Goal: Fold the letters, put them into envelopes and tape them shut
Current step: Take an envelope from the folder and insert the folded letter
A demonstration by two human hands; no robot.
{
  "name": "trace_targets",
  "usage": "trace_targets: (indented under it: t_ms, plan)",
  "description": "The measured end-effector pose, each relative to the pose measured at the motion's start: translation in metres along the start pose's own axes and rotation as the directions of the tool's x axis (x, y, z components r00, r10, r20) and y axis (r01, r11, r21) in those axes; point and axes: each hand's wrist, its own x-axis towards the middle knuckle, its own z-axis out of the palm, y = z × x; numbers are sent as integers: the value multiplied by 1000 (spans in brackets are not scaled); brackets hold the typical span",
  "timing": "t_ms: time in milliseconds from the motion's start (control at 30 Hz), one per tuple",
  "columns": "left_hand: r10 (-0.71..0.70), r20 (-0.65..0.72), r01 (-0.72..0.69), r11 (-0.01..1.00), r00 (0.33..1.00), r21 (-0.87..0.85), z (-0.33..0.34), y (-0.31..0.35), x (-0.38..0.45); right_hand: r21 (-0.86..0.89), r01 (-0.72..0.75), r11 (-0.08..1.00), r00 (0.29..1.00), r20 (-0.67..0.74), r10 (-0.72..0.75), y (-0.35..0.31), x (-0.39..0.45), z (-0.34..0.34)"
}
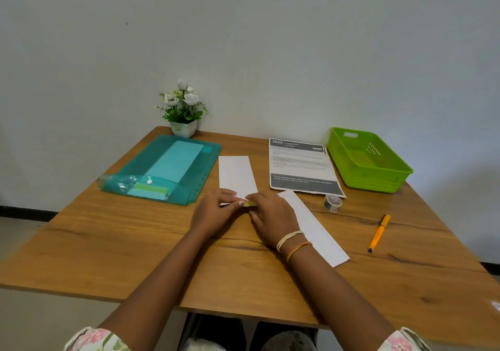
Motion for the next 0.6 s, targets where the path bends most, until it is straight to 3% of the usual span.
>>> trace_targets:
  t_ms: [100, 167, 233, 267, 367, 433, 500, 600]
  plan:
    - [-6, -17, 5, 996, 1000, -84, 0, 4, -2, -91, 60, 994, 991, -115, -70, -3, -1, 1]
    - [-88, -149, 38, 951, 985, -306, 5, 9, -6, -85, 43, 995, 988, -147, -55, -3, -2, 0]
    - [-318, -238, 118, 791, 918, -600, 10, 17, -11, -49, 8, 999, 985, -171, -16, -3, -4, -2]
    - [-422, -206, 158, 680, 883, -716, 12, 21, -12, -28, -11, 1000, 984, -177, 6, -3, -5, -3]
    - [-524, 103, 300, 307, 846, -903, 14, 26, -8, 67, -40, 997, 976, -211, 54, -4, -8, -6]
    - [-405, 398, 454, 46, 823, -890, 13, 28, -4, 121, 4, 993, 973, -231, 24, -5, -11, -8]
    - [-232, 561, 557, -89, 795, -826, 11, 30, 0, 134, 69, 989, 976, -215, -39, -9, -14, -9]
    - [-129, 585, 557, -197, 801, -807, 14, 32, 5, 124, 141, 982, 978, -168, -119, -12, -21, -11]
